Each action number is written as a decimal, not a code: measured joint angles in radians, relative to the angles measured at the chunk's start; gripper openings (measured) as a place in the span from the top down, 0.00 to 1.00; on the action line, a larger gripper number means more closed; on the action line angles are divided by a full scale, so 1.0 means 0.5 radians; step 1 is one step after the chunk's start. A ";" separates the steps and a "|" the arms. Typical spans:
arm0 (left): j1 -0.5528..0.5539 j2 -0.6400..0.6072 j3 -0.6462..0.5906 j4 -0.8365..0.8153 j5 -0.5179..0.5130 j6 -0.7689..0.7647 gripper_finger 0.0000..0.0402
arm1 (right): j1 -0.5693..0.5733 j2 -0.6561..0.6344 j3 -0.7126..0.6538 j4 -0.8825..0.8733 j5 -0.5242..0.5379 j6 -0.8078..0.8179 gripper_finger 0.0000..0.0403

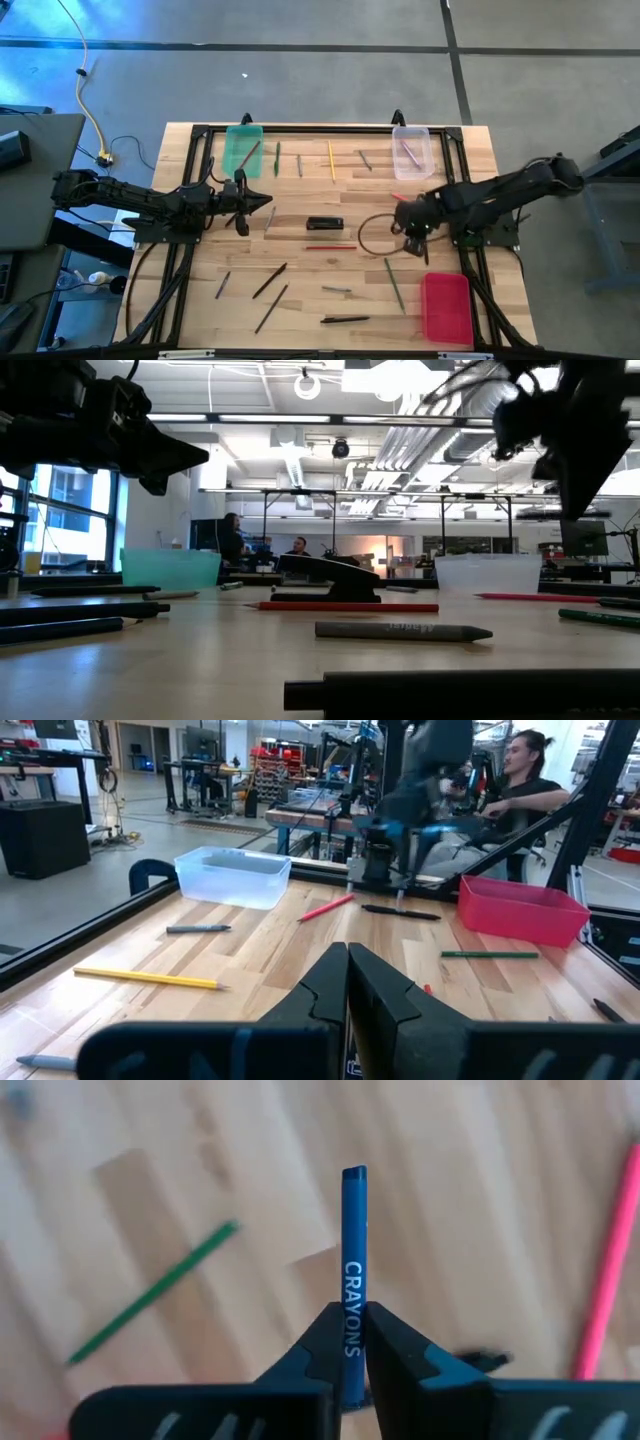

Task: Sort crayons/erasers/pens/pencils in bins
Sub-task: Put the blue crayon into the red bin, then put the black pen into the transparent bin

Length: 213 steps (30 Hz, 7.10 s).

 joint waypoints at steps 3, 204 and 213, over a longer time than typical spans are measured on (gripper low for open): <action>0.000 0.000 0.000 0.000 0.000 0.000 1.00 | 0.203 0.043 0.116 -0.052 0.004 0.166 0.95; -1.689 1.978 1.957 -2.936 -0.182 -2.511 0.83 | -0.433 -0.449 -0.801 2.534 0.153 -1.663 1.00; -1.717 1.967 1.951 -2.925 -0.292 -2.394 0.97 | -0.385 -0.449 -0.801 2.536 0.152 -1.655 1.00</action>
